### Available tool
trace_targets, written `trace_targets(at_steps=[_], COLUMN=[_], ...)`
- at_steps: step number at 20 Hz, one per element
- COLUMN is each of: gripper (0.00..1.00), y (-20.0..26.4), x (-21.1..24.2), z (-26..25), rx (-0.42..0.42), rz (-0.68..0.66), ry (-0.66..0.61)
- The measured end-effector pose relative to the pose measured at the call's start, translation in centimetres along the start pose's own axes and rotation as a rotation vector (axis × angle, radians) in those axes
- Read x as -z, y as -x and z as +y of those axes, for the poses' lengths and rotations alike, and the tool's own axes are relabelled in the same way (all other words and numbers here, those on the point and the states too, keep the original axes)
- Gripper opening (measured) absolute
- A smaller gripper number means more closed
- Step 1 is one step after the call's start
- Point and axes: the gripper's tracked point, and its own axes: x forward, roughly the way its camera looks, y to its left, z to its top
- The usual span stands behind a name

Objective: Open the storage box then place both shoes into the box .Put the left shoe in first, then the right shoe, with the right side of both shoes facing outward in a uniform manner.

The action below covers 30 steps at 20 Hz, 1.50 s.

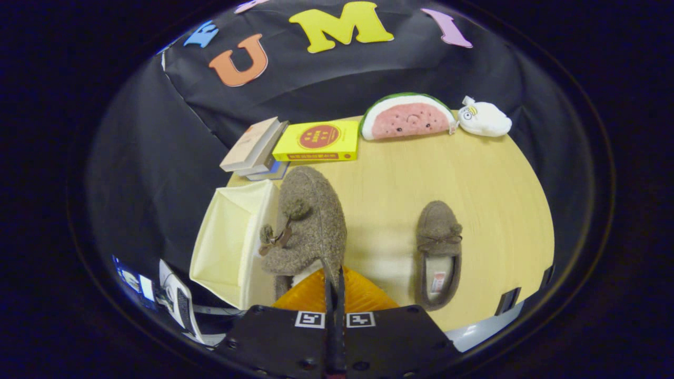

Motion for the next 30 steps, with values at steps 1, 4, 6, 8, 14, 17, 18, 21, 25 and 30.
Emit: trace_targets(at_steps=[1, 4, 6, 8, 14, 17, 18, 21, 25, 30], gripper=[0.00, 0.00, 0.00, 0.00, 0.00, 0.00, 0.00, 0.00, 0.00, 0.03], y=[0.5, 1.1, 0.7, -0.5, -7.3, -11.9, -13.2, -16.5, -18.8, -20.1], x=[-0.5, -1.0, -1.2, -1.3, -0.3, 1.1, 1.9, 3.5, 5.8, 7.2], z=[1.5, 5.9, 8.9, 11.5, 17.1, 18.3, 18.5, 19.5, 20.3, 20.5], rx=[-0.015, -0.045, -0.060, -0.062, -0.020, -0.001, 0.012, 0.026, 0.074, 0.081], rz=[-0.014, -0.028, -0.028, -0.028, 0.004, 0.054, 0.078, 0.120, 0.163, 0.190], ry=[-0.001, 0.009, 0.019, 0.036, 0.050, 0.026, 0.023, 0.053, 0.093, 0.130])
